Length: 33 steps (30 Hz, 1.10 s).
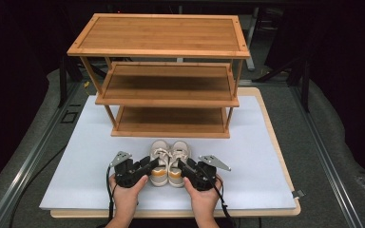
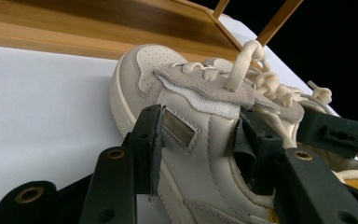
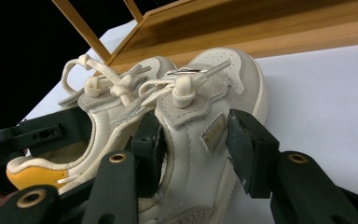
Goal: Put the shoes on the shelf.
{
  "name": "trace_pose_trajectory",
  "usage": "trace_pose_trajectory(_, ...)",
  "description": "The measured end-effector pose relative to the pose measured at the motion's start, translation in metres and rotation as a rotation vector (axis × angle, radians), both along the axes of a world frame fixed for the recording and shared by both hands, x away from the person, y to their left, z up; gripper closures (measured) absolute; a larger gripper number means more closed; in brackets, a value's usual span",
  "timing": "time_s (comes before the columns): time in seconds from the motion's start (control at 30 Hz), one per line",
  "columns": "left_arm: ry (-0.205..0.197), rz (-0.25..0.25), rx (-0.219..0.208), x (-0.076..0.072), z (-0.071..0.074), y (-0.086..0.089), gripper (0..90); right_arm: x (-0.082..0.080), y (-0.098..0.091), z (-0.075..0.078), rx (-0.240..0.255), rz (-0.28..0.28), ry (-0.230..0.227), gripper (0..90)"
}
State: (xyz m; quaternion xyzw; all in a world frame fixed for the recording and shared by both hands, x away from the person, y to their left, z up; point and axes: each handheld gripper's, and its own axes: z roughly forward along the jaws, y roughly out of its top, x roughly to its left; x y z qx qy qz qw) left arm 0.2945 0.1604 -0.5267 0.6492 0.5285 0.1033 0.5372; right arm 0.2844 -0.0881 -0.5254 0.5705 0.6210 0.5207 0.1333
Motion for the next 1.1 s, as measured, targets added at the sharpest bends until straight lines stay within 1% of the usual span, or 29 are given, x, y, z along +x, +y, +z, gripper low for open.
trace_pose_trajectory(0.07, -0.007, -0.005, -0.001, 0.0, 0.004, 0.0, 55.4, 0.0, -0.001, 0.004, -0.003, 0.009, 0.001, 56.6)
trace_pose_trajectory(0.13, -0.008, -0.005, -0.003, 0.0, 0.006, 0.0, 55.4, -0.001, -0.001, 0.006, -0.002, 0.008, -0.001, 56.6)
trace_pose_trajectory(0.17, -0.01, -0.009, -0.001, 0.001, 0.01, -0.001, 55.4, -0.001, -0.002, 0.009, -0.004, 0.0, -0.006, 56.6)
trace_pose_trajectory(0.2, -0.011, -0.008, -0.004, 0.001, 0.012, -0.001, 55.4, 0.0, -0.001, 0.01, 0.011, -0.002, -0.02, 56.7)
trace_pose_trajectory(0.27, -0.013, -0.009, -0.004, 0.002, 0.014, -0.001, 55.4, 0.0, -0.002, 0.013, 0.011, 0.001, -0.018, 56.6)
trace_pose_trajectory(0.3, -0.02, -0.008, -0.001, 0.002, 0.017, -0.002, 55.4, 0.001, -0.002, 0.014, 0.014, -0.006, -0.022, 56.6)
trace_pose_trajectory(0.4, -0.021, -0.011, 0.0, 0.004, 0.022, -0.002, 55.5, 0.002, -0.003, 0.018, 0.025, -0.002, -0.033, 56.7)
trace_pose_trajectory(0.53, -0.025, -0.014, 0.008, 0.006, 0.027, -0.003, 55.5, 0.003, -0.004, 0.022, 0.023, -0.007, -0.02, 56.7)
trace_pose_trajectory(0.57, -0.026, -0.015, 0.007, 0.007, 0.029, -0.003, 55.4, 0.003, -0.004, 0.024, 0.036, -0.001, -0.026, 56.7)
trace_pose_trajectory(0.6, -0.027, -0.017, 0.008, 0.007, 0.031, -0.003, 55.4, 0.003, -0.005, 0.025, 0.026, 0.001, -0.014, 56.7)
trace_pose_trajectory(0.63, -0.029, -0.018, 0.007, 0.008, 0.033, -0.003, 55.4, 0.004, -0.005, 0.026, 0.038, -0.006, -0.031, 56.7)
trace_pose_trajectory(0.67, -0.027, -0.02, 0.006, 0.008, 0.035, -0.003, 55.4, 0.004, -0.005, 0.027, 0.044, -0.007, -0.035, 56.7)
trace_pose_trajectory(0.7, -0.027, -0.022, 0.007, 0.008, 0.037, -0.004, 55.4, 0.004, -0.006, 0.028, 0.046, -0.006, -0.027, 56.7)
trace_pose_trajectory(0.73, -0.027, -0.024, 0.008, 0.009, 0.038, -0.004, 55.4, 0.005, -0.006, 0.029, 0.055, -0.008, -0.034, 56.7)
trace_pose_trajectory(0.8, -0.028, -0.026, 0.001, 0.01, 0.04, -0.003, 55.5, 0.005, -0.007, 0.032, 0.058, -0.009, -0.031, 56.7)
trace_pose_trajectory(0.83, -0.029, -0.025, -0.005, 0.01, 0.041, -0.003, 55.4, 0.006, -0.007, 0.034, 0.051, -0.009, -0.037, 56.7)
trace_pose_trajectory(0.87, -0.03, -0.025, -0.004, 0.011, 0.042, -0.003, 55.5, 0.005, -0.008, 0.036, 0.044, 0.009, -0.018, 56.7)
trace_pose_trajectory(0.9, -0.031, -0.024, -0.007, 0.011, 0.043, -0.003, 55.5, 0.006, -0.007, 0.037, 0.049, -0.006, -0.037, 56.7)
trace_pose_trajectory(1.0, -0.033, -0.023, -0.006, 0.012, 0.047, -0.003, 55.5, 0.008, -0.007, 0.041, 0.044, 0.001, -0.03, 56.7)
trace_pose_trajectory(1.03, -0.032, -0.023, -0.003, 0.013, 0.049, -0.002, 55.5, 0.009, -0.006, 0.042, 0.05, -0.004, -0.037, 56.7)
trace_pose_trajectory(1.07, -0.032, -0.023, -0.003, 0.013, 0.049, -0.002, 55.5, 0.009, -0.006, 0.043, 0.047, -0.002, -0.031, 56.7)
trace_pose_trajectory(1.1, -0.037, -0.024, 0.0, 0.014, 0.052, -0.002, 55.5, 0.009, -0.006, 0.044, 0.045, -0.003, -0.035, 56.7)
